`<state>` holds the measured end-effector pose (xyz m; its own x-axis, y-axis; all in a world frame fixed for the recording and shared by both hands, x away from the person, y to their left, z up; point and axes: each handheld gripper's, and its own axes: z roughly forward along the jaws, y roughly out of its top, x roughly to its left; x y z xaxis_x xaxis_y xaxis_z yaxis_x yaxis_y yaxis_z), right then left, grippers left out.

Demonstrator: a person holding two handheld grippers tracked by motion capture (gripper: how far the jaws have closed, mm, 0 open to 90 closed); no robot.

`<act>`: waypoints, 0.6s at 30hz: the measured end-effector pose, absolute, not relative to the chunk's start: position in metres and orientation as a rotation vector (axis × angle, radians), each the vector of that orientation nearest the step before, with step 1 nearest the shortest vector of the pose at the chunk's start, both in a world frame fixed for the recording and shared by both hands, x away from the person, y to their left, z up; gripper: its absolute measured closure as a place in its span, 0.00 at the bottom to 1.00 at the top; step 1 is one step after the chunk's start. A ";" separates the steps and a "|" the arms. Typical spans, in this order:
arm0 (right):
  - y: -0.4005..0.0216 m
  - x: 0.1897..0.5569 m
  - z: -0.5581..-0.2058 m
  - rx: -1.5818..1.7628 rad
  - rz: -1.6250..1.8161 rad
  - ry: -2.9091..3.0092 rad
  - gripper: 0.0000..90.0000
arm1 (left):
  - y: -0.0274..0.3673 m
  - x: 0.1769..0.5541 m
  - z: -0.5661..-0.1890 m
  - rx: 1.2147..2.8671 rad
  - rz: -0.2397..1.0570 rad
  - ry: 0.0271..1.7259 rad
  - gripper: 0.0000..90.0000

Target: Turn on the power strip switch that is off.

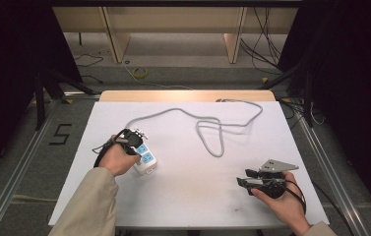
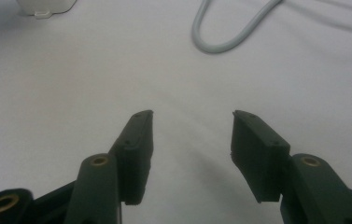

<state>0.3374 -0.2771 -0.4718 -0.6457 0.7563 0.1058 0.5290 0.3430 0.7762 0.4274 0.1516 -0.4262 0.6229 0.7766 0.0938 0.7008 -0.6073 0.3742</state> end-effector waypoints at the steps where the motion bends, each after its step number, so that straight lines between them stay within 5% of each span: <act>1: -0.277 0.337 -0.472 1.152 1.193 2.337 0.55 | 0.151 0.428 -0.427 2.547 0.354 1.194 1.00; 18: -0.277 0.337 -0.472 1.152 1.193 2.337 0.55 | 0.149 0.429 -0.430 2.571 0.355 1.190 1.00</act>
